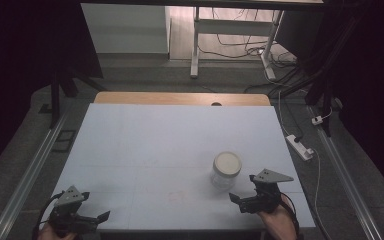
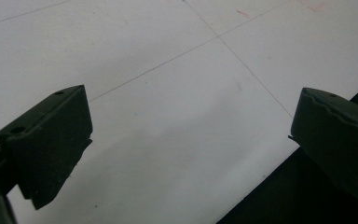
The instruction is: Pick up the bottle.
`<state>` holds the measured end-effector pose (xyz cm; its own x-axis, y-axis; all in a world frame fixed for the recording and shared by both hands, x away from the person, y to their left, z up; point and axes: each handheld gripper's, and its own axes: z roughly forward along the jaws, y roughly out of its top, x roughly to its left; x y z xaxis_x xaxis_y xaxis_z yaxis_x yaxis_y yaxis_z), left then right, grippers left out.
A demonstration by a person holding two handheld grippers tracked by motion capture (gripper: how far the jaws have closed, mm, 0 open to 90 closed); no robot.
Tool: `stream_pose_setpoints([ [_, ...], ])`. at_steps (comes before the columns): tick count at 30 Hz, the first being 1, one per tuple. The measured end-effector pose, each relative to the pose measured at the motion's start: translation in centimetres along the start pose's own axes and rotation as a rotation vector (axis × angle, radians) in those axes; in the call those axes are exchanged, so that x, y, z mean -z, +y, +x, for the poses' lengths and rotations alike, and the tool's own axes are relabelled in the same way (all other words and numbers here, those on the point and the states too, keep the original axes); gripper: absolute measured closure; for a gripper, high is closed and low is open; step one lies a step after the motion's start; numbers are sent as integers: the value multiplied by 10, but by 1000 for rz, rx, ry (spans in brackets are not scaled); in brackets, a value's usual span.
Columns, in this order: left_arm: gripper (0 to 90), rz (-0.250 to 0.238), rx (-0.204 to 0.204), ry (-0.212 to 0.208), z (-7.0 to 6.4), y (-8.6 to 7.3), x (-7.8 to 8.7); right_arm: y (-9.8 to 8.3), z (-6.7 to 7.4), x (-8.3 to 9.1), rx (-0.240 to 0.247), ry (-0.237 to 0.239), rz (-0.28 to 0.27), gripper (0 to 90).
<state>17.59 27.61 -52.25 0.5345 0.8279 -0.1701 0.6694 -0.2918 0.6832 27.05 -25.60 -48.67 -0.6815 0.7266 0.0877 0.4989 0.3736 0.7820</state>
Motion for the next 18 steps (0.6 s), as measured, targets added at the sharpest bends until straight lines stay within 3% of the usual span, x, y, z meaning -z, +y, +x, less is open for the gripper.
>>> stream_pose_setpoints([
  [4, 0, 2, -1, -3, 0, 0, 0, 5, 0, -5, 6, 4, 9, 0],
  [11, 0, 9, -1, -9, 0, 0, -1, 14, -1, -15, 17, -34, 35, 0],
  [18, 0, 12, 1, -14, 1, 0, -1, 22, -1, -25, 24, -21, 50, 0],
])
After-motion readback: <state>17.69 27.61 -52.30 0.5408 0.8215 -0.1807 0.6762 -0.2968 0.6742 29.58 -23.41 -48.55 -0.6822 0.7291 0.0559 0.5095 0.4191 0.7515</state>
